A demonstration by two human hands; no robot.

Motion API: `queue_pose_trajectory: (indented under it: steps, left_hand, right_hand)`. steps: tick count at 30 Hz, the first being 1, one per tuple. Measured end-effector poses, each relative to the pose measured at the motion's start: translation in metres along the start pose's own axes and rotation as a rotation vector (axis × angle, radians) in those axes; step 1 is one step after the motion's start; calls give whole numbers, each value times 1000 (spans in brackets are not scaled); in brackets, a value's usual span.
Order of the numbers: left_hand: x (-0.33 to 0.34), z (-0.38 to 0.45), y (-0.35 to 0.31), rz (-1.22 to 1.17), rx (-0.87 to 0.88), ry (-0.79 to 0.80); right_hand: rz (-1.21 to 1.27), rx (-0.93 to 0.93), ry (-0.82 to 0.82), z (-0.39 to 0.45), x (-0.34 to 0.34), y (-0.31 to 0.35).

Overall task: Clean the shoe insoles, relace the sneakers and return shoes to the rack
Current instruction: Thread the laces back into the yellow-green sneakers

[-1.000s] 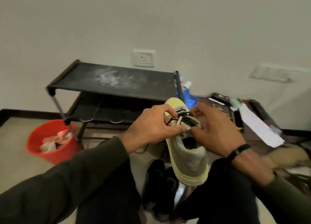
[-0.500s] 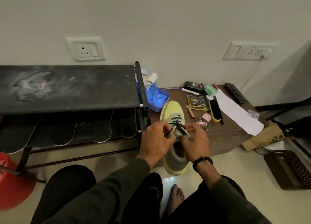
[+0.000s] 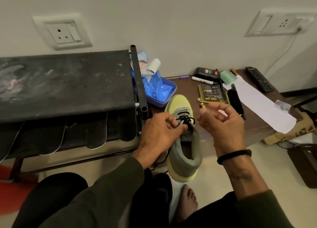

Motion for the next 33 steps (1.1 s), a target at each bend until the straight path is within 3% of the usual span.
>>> queue_pose_trajectory:
  steps: [3,6,9,12,16,18,27,33]
  left_hand:
    - [-4,-4,-4,-143,-76,132]
    - [-12,-19,-19,-487,-167,317]
    - [-41,-30,-48,-646,-113,367]
    - [-76,-27,-71,-731,-34,326]
    - [-111,-19,-107,-657,41,229]
    - [-123,-15,-126,-628,55,177]
    - [-197,-45,-238,-368,297,-32]
    - [-193,-63,-278,-108,467,-53]
  right_hand:
    - [-445,-122,235,-4,7,2]
    - [-622,-241,235,-6,21,0]
    - [-644,-299,142,-2,28,-1]
    - [-393,-172,142,6,32,-2]
    - [50,120,123,19,31,13]
    - [226,160,129,23,34,37]
    - [285,-164,109,25,25,207]
    - [221,-249,181,2,24,241]
Point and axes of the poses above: each hand's wrist, its own z-axis towards the middle knuckle, its own x-axis out of the palm, y = z × x, the point moved 5 cm from there along z, towards the middle knuckle, and after that the axes turned 7 degrees about -x, right-handed, at the moved point
